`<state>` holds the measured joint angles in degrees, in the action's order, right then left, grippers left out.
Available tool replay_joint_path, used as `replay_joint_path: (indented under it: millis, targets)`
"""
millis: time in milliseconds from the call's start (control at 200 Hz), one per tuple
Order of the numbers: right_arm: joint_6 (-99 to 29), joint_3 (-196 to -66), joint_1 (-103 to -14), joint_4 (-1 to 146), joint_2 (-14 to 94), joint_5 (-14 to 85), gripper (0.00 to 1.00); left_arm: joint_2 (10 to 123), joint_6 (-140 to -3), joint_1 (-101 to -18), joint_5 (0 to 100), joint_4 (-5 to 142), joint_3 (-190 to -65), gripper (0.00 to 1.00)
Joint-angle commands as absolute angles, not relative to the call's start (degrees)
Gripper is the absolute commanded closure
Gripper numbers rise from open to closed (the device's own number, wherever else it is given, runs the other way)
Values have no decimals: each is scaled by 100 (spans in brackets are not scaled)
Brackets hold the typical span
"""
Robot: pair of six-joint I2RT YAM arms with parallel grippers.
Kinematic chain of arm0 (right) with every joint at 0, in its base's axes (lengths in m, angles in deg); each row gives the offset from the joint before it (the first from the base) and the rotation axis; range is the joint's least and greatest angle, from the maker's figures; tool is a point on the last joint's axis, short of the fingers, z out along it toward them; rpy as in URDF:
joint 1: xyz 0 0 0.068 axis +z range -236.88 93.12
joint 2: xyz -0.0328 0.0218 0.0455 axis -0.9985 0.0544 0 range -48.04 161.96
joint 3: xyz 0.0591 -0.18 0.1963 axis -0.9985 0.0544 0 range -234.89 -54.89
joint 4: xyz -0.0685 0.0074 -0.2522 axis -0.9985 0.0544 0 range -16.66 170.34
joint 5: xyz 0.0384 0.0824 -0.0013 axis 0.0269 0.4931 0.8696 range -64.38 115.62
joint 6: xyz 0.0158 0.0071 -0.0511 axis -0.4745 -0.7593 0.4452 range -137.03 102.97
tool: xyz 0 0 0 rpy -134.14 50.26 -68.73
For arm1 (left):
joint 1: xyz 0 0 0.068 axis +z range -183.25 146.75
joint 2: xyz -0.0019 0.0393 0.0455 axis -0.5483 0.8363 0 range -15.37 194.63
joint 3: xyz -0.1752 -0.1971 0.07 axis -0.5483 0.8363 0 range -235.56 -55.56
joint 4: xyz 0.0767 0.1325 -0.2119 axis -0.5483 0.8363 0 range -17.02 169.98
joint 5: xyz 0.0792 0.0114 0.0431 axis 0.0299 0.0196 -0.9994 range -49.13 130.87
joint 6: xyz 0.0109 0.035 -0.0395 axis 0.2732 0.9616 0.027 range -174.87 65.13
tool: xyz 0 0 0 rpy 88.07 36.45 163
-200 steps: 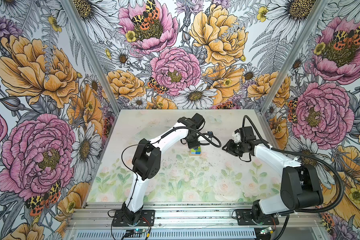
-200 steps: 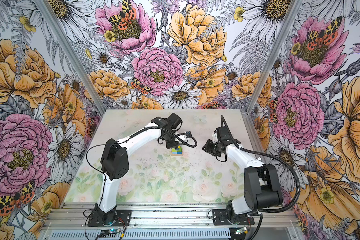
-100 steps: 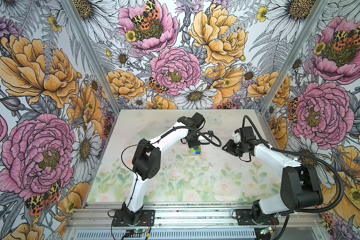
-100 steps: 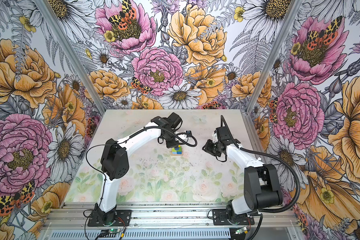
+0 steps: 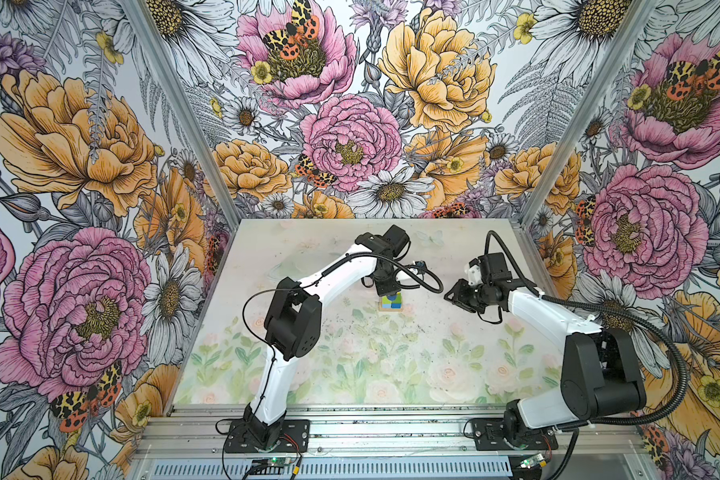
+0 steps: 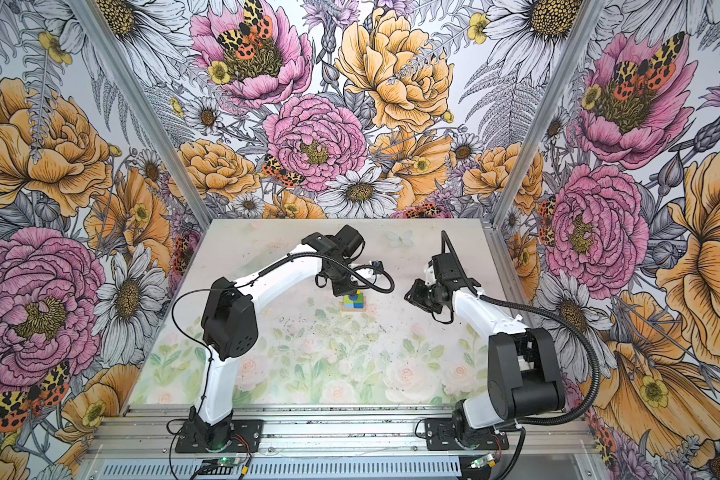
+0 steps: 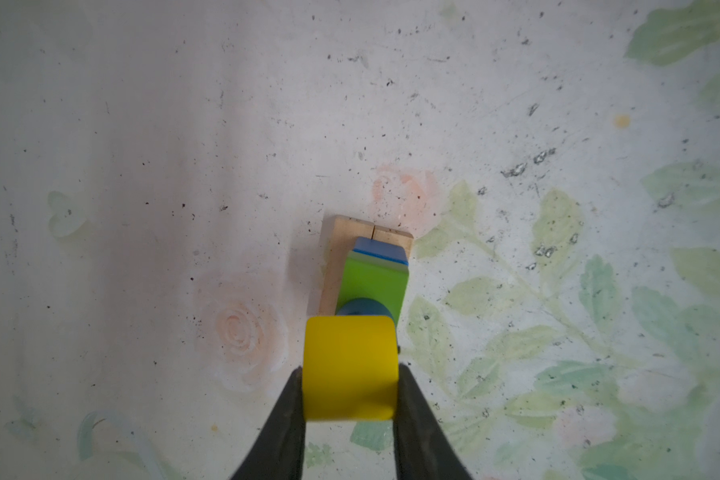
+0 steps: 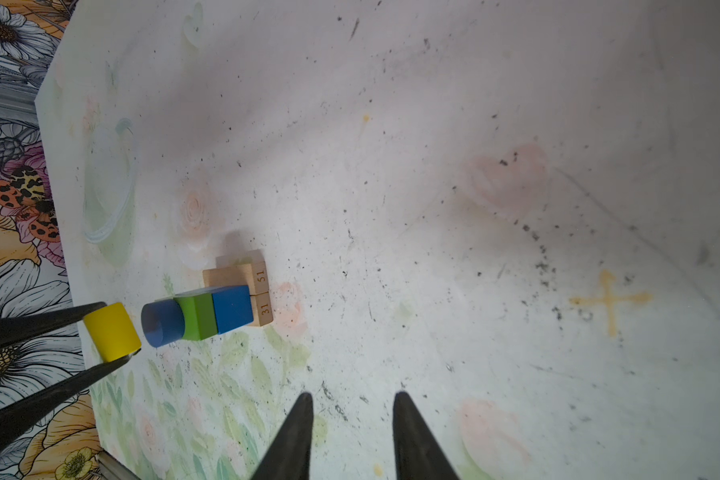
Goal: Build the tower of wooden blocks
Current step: 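Hold the yellow cylinder above the blue cylinder and align it, then lower the yellow cylinder onto the blue cylinder and open the left gripper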
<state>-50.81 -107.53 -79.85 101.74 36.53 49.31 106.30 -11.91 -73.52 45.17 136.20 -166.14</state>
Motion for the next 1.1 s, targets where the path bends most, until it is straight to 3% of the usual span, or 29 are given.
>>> replay_joint_path:
  millis: [0,595,1091]
  targets:
    - [-5078,-10832,-8020,10110,3722,4915,66,10753,-1251,-7379,4499,13683,-16667,68]
    - [-5078,-10833,-8020,10107,3712,4918,66,10794,-1277,-7382,4474,13696,-16700,63]
    - [-5086,-10825,-8020,10105,3739,4909,66,10716,-1311,-7368,4525,13714,-16779,45]
